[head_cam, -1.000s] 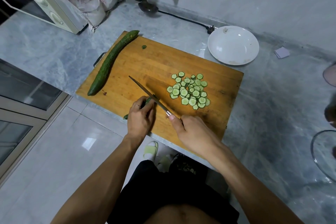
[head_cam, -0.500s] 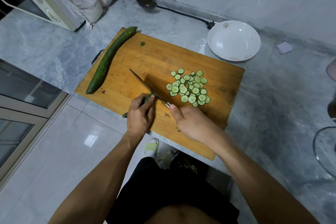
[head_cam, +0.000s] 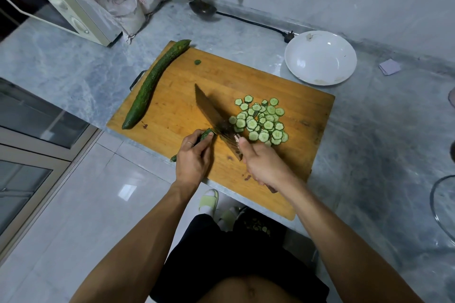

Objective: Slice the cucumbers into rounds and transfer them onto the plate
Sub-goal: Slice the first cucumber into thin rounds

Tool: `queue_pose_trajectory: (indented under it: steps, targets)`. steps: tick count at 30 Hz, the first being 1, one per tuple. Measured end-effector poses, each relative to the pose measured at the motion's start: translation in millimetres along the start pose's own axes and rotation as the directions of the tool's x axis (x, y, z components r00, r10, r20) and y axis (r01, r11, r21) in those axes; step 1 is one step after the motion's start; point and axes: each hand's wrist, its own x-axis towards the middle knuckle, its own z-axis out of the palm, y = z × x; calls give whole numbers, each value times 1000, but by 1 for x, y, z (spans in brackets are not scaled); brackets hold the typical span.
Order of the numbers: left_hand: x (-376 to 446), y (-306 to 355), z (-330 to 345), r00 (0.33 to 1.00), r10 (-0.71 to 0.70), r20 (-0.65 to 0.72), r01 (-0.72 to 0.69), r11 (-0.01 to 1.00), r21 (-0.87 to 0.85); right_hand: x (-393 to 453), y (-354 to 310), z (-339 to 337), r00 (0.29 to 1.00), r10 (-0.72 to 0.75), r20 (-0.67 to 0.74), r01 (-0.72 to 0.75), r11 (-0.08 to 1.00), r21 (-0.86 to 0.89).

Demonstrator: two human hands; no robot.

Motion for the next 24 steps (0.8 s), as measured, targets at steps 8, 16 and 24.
queue_pose_trajectory:
  steps: [8, 16, 24]
  targets:
    - [-1, 1, -2, 1000, 6, -14, -6, 1000, -27, -23, -1, 6, 983, -182, -16, 170, 943, -286]
    - [-2, 6, -6, 1000, 15, -26, -16, 999, -32, -40, -5, 2, 987, -162, -7, 151, 935, -321]
    - [-1, 4, -3, 999, 15, -30, -16, 999, -34, -43, -13, 1, 994, -109, 7, 106, 947, -302]
